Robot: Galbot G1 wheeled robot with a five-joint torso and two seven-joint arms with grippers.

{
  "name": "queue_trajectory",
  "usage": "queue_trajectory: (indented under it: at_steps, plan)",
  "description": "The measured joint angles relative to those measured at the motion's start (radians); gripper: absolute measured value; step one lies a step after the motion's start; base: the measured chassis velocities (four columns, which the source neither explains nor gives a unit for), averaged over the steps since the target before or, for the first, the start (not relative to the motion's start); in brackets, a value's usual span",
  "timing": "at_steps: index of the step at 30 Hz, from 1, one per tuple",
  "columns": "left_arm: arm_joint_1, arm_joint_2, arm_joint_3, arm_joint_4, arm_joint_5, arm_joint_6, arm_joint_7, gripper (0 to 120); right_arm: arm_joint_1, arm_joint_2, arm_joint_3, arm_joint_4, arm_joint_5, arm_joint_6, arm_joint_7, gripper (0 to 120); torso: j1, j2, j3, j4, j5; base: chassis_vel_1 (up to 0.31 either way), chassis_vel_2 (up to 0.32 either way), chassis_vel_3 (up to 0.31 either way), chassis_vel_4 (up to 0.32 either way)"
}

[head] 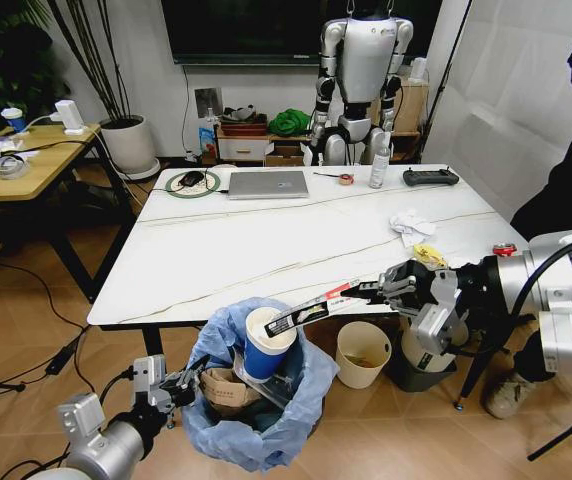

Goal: Pick up the trash bin and place the trash from the table into it.

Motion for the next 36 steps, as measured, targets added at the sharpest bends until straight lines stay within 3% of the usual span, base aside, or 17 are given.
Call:
queue_trajectory:
  at_steps: [17,22,31,36]
  plan:
    - [0.006,-0.029,0.0,-0.016,-0.014,0.009,-0.015,0,-0.097,0.07,-0.019,-0.011,-0.143,-0.001,0.001,0,0.0,0.0,0.0,0.0,0.0001,0.0,0.0,0.0,0.0]
    - [0.005,-0.031,-0.001,-0.018,-0.014,0.012,-0.018,0,-0.091,0.073,-0.019,-0.012,-0.136,0.001,0.002,0,0.0,0.0,0.0,0.0,0.0,0.0,0.0,0.0,0.0]
    - [0.007,-0.032,0.006,-0.018,-0.013,0.018,-0.02,0,-0.095,0.065,-0.022,0.015,0.007,-0.059,0.047,0,0.0,0.0,0.0,0.0,0.0,0.0,0.0,0.0,0.0]
    - [0.008,-0.032,0.006,-0.018,-0.011,0.019,-0.02,0,-0.089,0.069,-0.023,0.0,-0.034,-0.044,0.049,0,0.0,0.0,0.0,0.0,0.0002,0.0,0.0,0.0,0.0]
